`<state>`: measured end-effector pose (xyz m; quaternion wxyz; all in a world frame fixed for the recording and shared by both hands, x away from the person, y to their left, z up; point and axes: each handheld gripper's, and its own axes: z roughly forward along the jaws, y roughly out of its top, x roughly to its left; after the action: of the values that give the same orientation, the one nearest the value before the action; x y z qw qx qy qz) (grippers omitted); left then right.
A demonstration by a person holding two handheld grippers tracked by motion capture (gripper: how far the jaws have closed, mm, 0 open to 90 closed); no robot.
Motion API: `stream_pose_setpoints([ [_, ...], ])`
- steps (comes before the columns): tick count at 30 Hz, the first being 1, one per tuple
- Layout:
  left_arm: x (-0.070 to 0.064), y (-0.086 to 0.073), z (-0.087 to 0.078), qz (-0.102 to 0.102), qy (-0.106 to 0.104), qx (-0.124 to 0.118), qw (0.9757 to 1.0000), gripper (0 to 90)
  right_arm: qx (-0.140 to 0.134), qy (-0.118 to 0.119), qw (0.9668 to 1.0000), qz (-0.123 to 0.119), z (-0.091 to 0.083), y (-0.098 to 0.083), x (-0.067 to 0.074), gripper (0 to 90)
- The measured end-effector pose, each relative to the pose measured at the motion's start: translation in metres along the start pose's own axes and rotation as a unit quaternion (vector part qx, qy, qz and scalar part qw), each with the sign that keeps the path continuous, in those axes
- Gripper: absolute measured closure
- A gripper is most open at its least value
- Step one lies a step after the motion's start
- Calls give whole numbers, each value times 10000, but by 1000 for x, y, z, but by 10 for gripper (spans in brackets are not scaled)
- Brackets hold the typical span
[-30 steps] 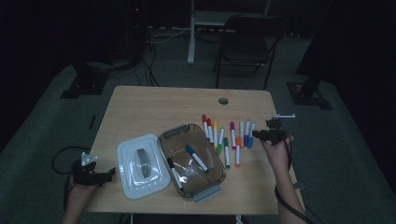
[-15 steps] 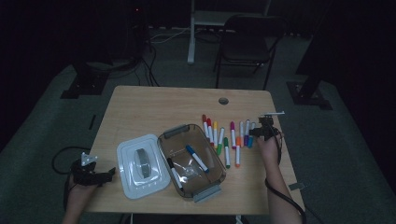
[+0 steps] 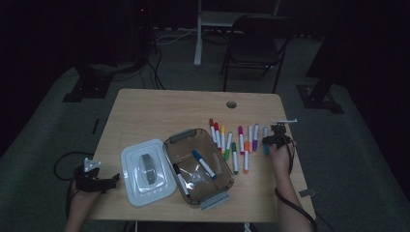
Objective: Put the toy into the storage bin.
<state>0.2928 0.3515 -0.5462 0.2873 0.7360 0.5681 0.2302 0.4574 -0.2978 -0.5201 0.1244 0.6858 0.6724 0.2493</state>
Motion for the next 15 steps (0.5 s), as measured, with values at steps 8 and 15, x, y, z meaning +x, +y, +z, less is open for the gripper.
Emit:
stream_pose_setpoints([
  [8, 0, 0, 0, 1, 0, 0, 10000, 5, -13, 126, 9995, 304, -4, -3, -11, 769],
  [15, 0, 0, 0, 1, 0, 1, 10000, 5, -212, 369, 9979, 482, -21, -7, -20, 769],
])
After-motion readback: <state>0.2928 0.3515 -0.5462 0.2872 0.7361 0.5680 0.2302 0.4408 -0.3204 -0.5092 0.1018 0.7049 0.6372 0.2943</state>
